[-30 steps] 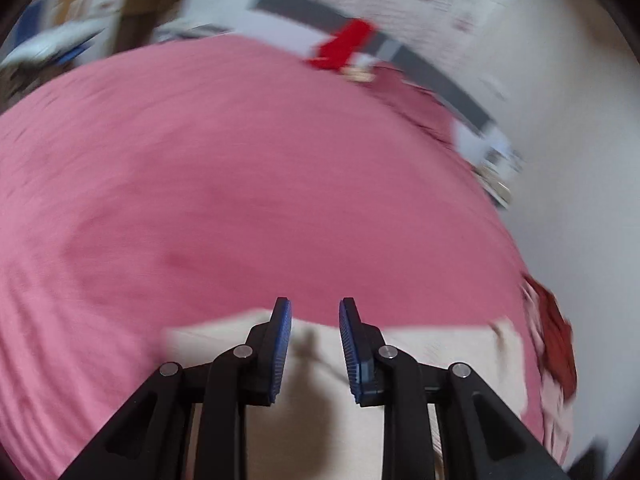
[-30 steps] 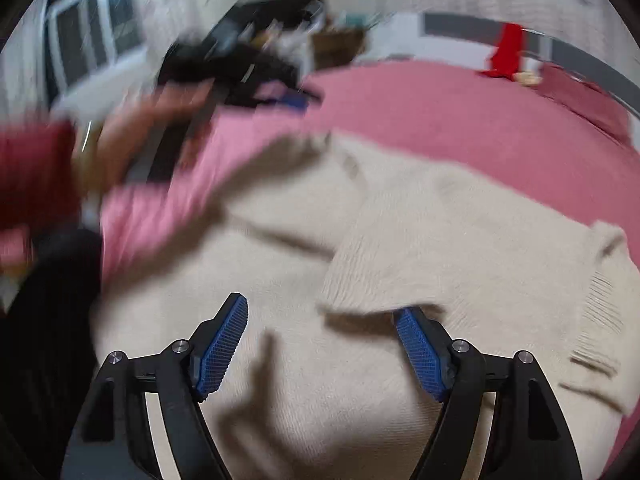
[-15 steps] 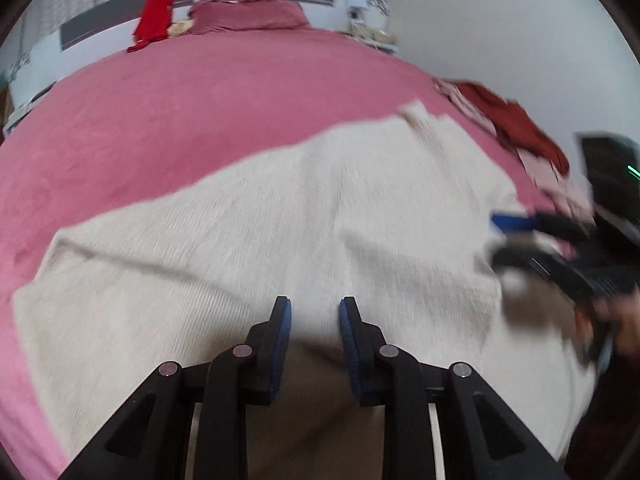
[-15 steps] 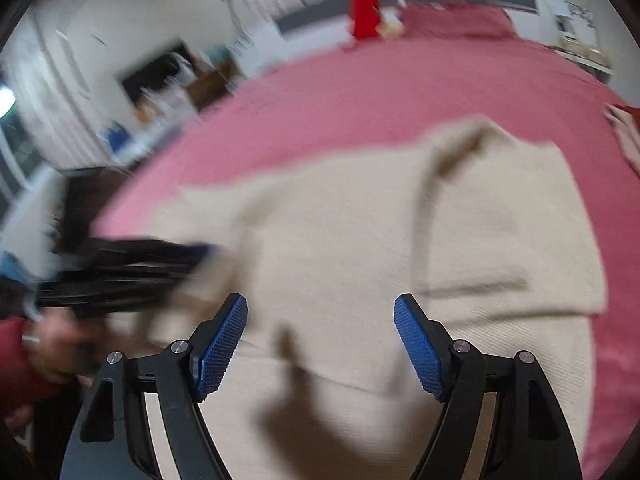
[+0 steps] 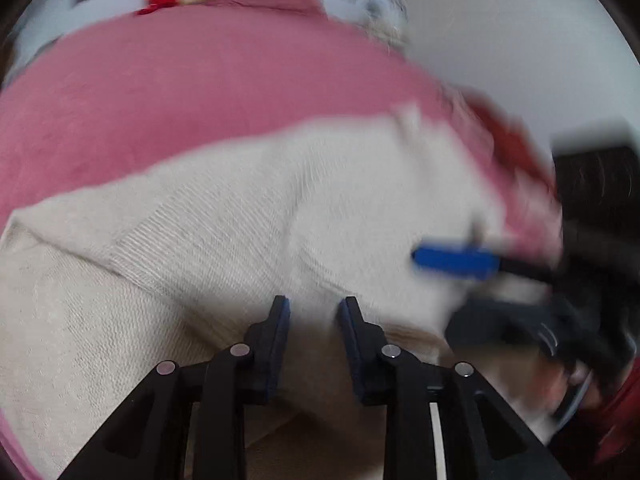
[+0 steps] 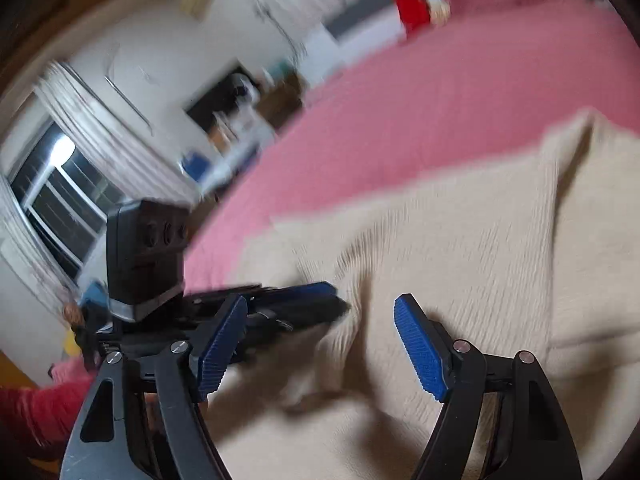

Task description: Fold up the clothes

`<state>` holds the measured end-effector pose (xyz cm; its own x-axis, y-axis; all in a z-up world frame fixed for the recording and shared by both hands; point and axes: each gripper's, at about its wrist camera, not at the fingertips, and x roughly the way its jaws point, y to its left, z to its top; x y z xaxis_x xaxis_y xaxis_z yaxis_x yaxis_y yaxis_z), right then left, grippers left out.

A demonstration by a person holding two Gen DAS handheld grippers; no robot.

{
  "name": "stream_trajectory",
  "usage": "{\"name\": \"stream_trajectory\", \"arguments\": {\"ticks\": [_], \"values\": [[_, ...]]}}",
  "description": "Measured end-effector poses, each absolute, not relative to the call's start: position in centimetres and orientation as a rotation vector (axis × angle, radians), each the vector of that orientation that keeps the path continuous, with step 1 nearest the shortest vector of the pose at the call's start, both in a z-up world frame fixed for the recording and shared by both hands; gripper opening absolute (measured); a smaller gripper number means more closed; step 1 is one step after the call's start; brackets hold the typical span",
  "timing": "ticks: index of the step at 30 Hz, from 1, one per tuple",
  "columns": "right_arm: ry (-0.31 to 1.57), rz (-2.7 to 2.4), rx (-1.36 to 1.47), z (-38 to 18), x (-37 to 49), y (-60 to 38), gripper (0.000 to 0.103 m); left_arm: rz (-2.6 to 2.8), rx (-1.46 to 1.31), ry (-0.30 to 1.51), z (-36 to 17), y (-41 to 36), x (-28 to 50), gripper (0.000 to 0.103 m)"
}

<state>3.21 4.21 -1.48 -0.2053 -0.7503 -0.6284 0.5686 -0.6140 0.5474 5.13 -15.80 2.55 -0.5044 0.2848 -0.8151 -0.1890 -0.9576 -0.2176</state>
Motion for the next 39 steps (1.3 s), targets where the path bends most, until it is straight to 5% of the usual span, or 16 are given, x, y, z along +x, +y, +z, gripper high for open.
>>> {"name": "stream_trajectory", "arguments": {"ticks": [2,4,7,12,14,16,20,24,27,39], "values": [[-0.183,-2.000,1.161,-2.5,3.0,7.0,0.041,2.510,-1.355,-0.010,2.9,-16.0,6.7,0.026],[-0.100,-2.124,1.155,-3.0,3.1,9.6,0.030,2.489,-1.356,0.110,2.9,-16.5,8.0,0.028],[-0.002,-2.152,1.140,-3.3,3.7,12.2,0.028,2.476,-1.358,0.187,3.2,-16.7,9.3,0.028],[0.356,-2.218,1.052,-0.3,7.0,12.6,0.040,2.579,-1.325,0.126,5.4,-18.4,10.5,0.028],[0.335,-2.282,0.957,1.4,8.5,13.3,0.066,2.690,-1.248,0.065,6.9,-18.8,10.3,0.028],[0.274,-2.341,0.880,2.7,8.8,13.9,0.080,2.775,-1.183,0.018,8.1,-18.5,9.0,0.028],[0.238,-2.343,0.900,3.1,8.0,11.2,0.080,2.808,-1.217,-0.100,7.4,-16.7,4.2,0.028],[0.360,-2.312,0.975,0.6,7.4,3.8,0.080,2.774,-1.396,0.047,2.7,-13.7,-0.1,0.029],[0.444,-2.293,0.948,-1.8,7.5,-0.5,0.079,2.855,-1.190,0.145,1.6,-13.0,1.9,0.029],[0.372,-2.342,0.961,1.2,10.9,1.3,0.080,2.840,-1.267,0.253,3.1,-13.6,4.4,0.030]]}}
